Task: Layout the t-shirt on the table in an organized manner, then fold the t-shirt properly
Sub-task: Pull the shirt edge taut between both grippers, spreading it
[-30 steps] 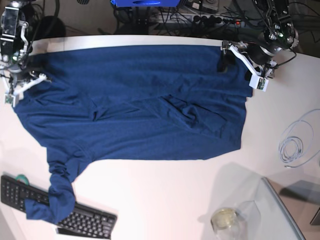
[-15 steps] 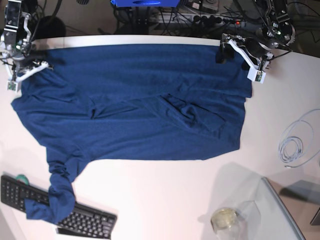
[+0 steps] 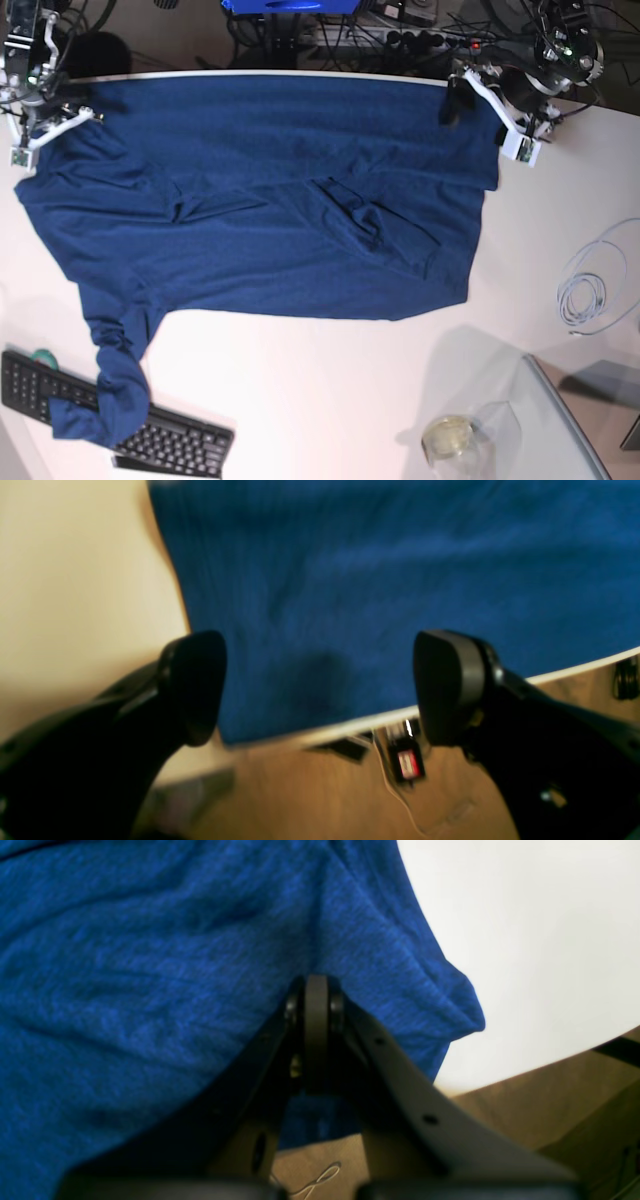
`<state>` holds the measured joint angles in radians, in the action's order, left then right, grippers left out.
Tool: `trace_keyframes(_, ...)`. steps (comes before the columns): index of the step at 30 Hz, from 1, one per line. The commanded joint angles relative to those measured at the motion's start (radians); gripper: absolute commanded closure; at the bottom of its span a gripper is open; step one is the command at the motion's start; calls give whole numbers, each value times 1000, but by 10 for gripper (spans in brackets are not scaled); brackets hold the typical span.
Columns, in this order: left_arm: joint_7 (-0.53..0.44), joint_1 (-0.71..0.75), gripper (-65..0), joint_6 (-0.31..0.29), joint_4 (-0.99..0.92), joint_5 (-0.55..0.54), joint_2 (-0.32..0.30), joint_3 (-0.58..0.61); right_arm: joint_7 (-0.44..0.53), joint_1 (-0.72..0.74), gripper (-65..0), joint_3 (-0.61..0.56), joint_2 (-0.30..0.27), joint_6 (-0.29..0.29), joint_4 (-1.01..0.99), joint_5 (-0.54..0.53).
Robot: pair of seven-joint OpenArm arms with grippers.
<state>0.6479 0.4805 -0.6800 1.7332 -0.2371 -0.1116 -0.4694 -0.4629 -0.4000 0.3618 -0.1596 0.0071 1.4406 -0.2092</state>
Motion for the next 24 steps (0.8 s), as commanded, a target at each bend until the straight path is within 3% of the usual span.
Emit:
trace_keyframes(1, -17, -3, -555, 1, 29, -12, 11, -2, 20, 3, 0, 3, -13, -6, 35, -2)
trace_keyframes(10, -24, -65, -555, 1, -172, -5, 23, 10, 17, 2, 0, 4, -13, -6, 116, -2)
trace_keyframes(15, -24, -47, -555, 1, -164, -11, 22, 5, 23, -3, 0, 6, -13, -6, 174, -3)
trace_keyframes(22, -18, -18, -555, 1, -28, -12, 31, -84, 20, 266, -8, 1, -48, -6, 91, -2)
trace_keyframes(24, -18, -4, -555, 1, -6, -14, 33, -99, 20, 393, -54, -2, -64, -6, -18, -2)
